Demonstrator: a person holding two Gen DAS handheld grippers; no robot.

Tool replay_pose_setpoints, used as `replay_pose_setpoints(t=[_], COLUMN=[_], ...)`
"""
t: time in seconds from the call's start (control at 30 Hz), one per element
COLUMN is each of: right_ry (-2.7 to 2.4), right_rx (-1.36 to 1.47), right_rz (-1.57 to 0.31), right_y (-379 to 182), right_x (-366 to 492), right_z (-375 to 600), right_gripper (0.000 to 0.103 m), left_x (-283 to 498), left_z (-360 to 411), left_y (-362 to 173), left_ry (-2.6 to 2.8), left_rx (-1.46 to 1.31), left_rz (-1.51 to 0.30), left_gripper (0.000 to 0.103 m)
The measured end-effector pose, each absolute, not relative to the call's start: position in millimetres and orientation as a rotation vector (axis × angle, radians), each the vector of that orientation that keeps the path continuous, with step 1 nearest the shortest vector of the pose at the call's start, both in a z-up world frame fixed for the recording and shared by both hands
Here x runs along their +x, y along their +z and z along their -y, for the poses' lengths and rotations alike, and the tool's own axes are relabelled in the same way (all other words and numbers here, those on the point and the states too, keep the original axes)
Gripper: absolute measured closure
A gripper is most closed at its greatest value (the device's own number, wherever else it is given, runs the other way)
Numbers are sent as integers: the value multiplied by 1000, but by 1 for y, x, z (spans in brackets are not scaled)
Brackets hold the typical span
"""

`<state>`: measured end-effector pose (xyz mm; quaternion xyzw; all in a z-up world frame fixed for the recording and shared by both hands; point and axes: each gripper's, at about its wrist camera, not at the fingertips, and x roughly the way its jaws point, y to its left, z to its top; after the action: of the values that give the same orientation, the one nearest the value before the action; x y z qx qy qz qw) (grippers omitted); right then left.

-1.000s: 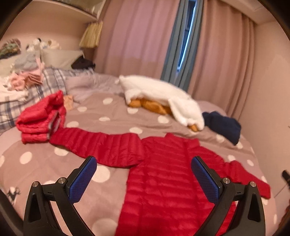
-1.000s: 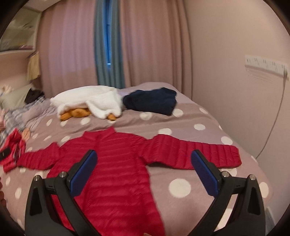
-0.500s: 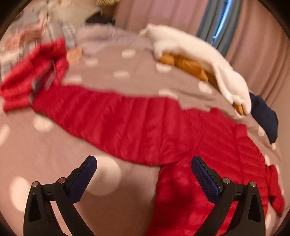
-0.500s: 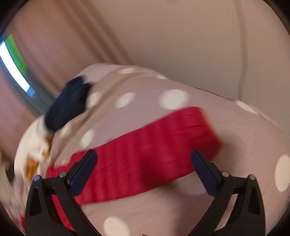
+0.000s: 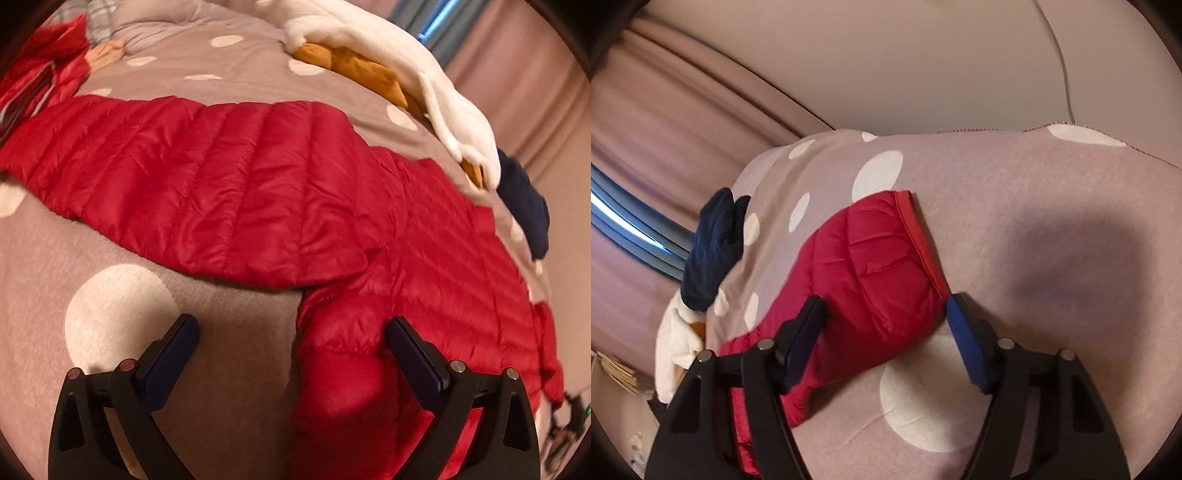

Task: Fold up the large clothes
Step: 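Grasp the jacket sleeve cuff with the right gripper while the left gripper grasps the jacket body, then lift the sleeve with the right gripper and fold it across the jacket body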

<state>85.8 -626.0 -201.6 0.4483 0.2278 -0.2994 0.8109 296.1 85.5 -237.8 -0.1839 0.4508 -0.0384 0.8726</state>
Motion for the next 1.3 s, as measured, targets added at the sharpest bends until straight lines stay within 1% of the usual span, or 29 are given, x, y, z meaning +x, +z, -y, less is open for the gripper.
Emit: replay_pose_setpoints(t=[0.07,0.1,0.13,0.17,0.2,0.23,0.27,0.3,0.33,0.37,0.4,0.43,0.47,0.5,0.63,0.73,0.83,0.9,1.07,1.17,1.3], right_ry=[-647,-649,-646,-644,-642,-636,-630,-626,-619,-615,-603,-587,-573,-550,-505,-405,-302,-207,-57,57,172], right_rx=[918,903,899,898,907,925,938,942,938,933,925,915,902,879,768,709,613,583,496,466,392], right_rz=[-497,-513,-525,-547,-567,-577,-572,-560,-550,-542,-522,-498,-476,-459,-435,-393,-383,-385,-468,-566,-689], right_y=[-201,-201,-204,-205,-208,-211,-212,-211,-208,-205,-199,-191,-182,-168,-121,-89,-63,-55,-69,-93,-133], right_x=[90,94,96,100,102,103,101,102,104,101,100,99,99,102,122,146,183,208,274,303,325], right_z=[626,622,625,625,626,628,628,627,626,624,621,617,613,608,580,544,484,441,319,246,162], right_gripper=[35,39,49,58,75,83,85,89,90,90,91,91,91,91,91,91,91,91,91,91,91], left_x=[296,296,294,294,296,293,291,290,292,289,289,287,285,285,281,283,285,283,281,278,280], left_z=[-88,-89,-92,-94,-96,-96,-95,-95,-95,-98,-99,-102,-103,-102,-80,-87,-104,-103,-93,-86,-89], left_y=[-238,-239,-239,-239,-239,-238,-237,-236,-236,-235,-234,-234,-235,-235,-232,-236,-244,-243,-239,-238,-242], left_ry=[-100,-108,-115,-108,-96,-78,-76,-84,-92,-105,-118,-148,-198,-206,-191,-218,-256,-266,-216,-181,-158], left_rx=[-379,-387,-396,-393,-384,-354,-332,-323,-324,-345,-369,-418,-477,-481,-320,-385,-503,-477,-418,-373,-401], left_rz=[-943,-943,-944,-944,-948,-957,-959,-959,-961,-964,-968,-976,-992,-996,-979,-978,-974,-963,-943,-921,-903], left_gripper=[3,3,6,13,17,25,32,36,44,57,65,82,87,88,88,88,88,88,88,88,88])
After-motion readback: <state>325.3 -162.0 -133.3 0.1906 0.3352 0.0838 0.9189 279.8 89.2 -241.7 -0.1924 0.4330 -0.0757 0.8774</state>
